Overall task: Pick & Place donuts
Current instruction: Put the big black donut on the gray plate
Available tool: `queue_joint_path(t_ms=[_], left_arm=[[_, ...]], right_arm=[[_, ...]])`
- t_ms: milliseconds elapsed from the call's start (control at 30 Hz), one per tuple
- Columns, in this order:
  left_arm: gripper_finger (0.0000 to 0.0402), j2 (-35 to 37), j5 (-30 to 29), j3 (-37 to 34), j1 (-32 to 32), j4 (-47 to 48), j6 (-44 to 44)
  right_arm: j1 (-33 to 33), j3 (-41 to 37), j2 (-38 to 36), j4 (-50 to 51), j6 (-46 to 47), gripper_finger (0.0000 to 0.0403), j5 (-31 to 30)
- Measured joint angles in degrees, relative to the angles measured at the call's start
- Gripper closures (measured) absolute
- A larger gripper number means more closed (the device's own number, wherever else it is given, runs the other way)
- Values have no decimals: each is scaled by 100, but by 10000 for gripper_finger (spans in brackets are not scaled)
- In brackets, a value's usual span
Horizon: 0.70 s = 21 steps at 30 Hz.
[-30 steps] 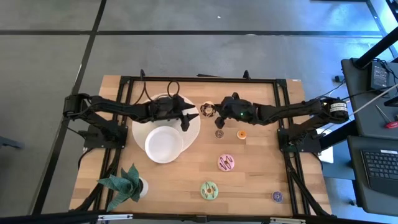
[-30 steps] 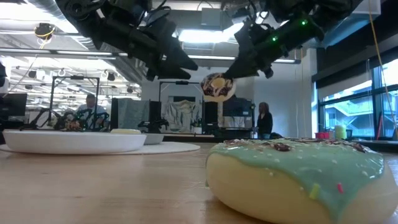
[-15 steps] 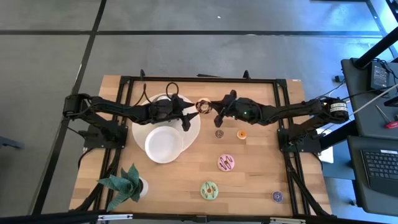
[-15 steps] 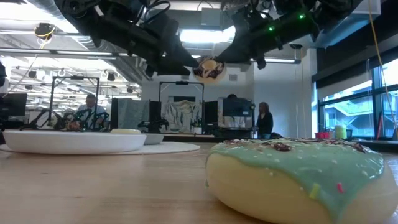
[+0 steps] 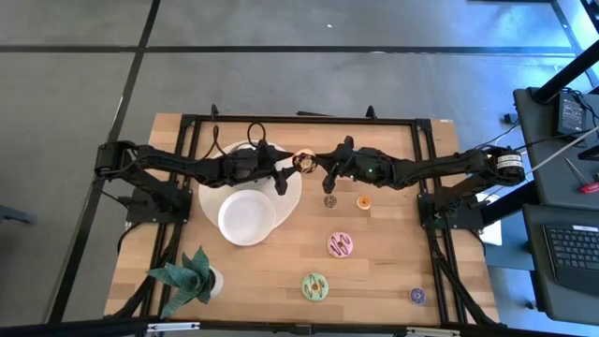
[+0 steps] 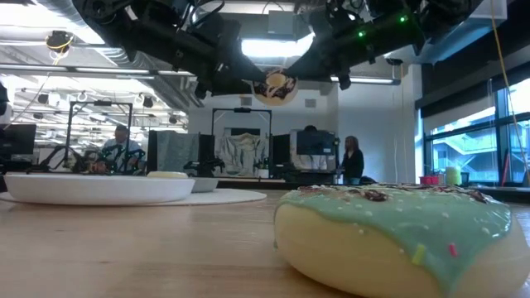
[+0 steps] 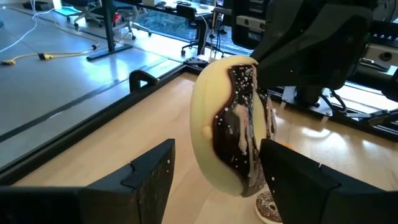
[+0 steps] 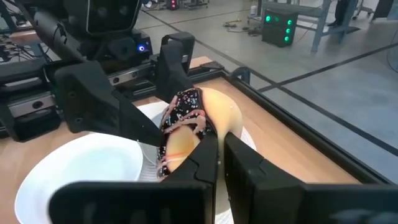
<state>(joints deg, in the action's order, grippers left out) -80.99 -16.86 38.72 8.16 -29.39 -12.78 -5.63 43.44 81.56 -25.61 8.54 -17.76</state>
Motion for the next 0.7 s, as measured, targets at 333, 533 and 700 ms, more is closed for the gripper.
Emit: queue_joint_path(t_ms=[333, 533, 700], left_arm=[[231, 0, 0, 0, 16, -48, 2], [288, 0, 25, 0, 17, -121, 2], [333, 0, 136, 0, 17, -127, 115]], right_arm=[[0, 0, 0, 4, 4, 381, 0], [0, 0, 0, 4, 13, 381, 2], [0, 0, 0, 7, 62, 380, 2]])
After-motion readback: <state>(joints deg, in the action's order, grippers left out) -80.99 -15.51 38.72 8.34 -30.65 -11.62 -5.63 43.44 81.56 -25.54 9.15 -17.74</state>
